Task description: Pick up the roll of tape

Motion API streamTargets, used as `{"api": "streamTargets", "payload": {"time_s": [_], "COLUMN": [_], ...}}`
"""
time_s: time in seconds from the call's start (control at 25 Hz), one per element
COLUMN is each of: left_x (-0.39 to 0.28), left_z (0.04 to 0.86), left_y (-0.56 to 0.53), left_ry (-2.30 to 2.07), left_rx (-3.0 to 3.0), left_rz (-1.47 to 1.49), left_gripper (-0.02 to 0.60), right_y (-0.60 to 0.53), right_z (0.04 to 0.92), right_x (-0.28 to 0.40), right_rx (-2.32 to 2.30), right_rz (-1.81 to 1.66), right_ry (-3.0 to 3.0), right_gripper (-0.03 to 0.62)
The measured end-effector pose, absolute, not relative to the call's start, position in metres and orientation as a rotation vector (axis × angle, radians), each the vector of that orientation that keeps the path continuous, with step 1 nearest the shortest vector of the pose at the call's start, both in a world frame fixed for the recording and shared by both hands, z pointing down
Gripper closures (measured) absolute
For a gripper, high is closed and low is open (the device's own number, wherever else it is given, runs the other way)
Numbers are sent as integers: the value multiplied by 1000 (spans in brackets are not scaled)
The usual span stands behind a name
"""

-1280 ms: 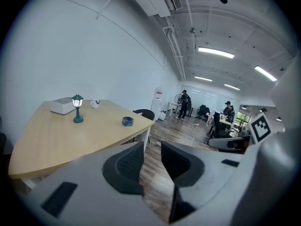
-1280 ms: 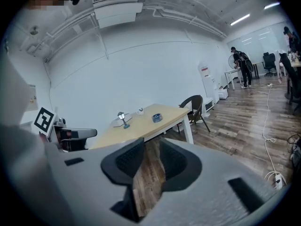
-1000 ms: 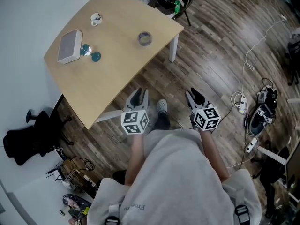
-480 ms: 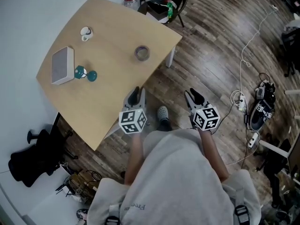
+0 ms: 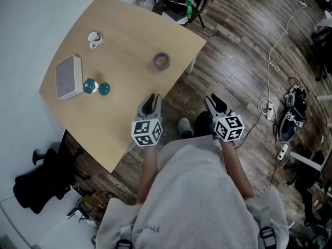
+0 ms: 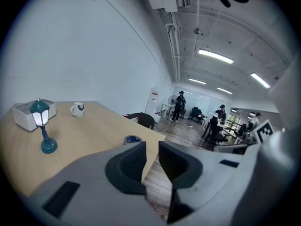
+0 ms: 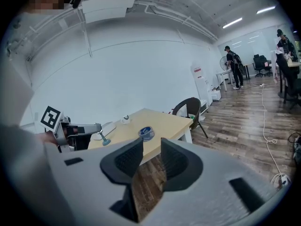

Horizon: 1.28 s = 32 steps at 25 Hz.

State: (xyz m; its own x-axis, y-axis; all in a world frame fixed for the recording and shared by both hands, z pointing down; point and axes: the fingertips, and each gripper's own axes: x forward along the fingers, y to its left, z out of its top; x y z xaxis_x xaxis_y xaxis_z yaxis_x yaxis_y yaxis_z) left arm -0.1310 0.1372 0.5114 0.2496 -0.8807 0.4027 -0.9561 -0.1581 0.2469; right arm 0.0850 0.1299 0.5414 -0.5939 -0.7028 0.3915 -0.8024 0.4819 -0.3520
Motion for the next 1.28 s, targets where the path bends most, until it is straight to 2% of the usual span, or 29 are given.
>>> {"api": "streamTargets", "payload": {"time_s": [0.6,0.8,1.28], "left_x": [-138,-154,-163], "left_z": [529,533,519], "left_y": [106,75,-37], "left_ry": [-1649,-1651,-1675], "left_rx": [2045,2034,2045], "left_rz": [250,282,294], "left_gripper": [506,506,506], "right_y": [85,53,-62], "right_z": [556,557,537], "right_x": [80,54,43], "right_rx": [1289,1231,1191], "right_rz": [797,801,787], "right_ry": [-2486,-2506,-2565], "right_gripper": [476,477,493]}}
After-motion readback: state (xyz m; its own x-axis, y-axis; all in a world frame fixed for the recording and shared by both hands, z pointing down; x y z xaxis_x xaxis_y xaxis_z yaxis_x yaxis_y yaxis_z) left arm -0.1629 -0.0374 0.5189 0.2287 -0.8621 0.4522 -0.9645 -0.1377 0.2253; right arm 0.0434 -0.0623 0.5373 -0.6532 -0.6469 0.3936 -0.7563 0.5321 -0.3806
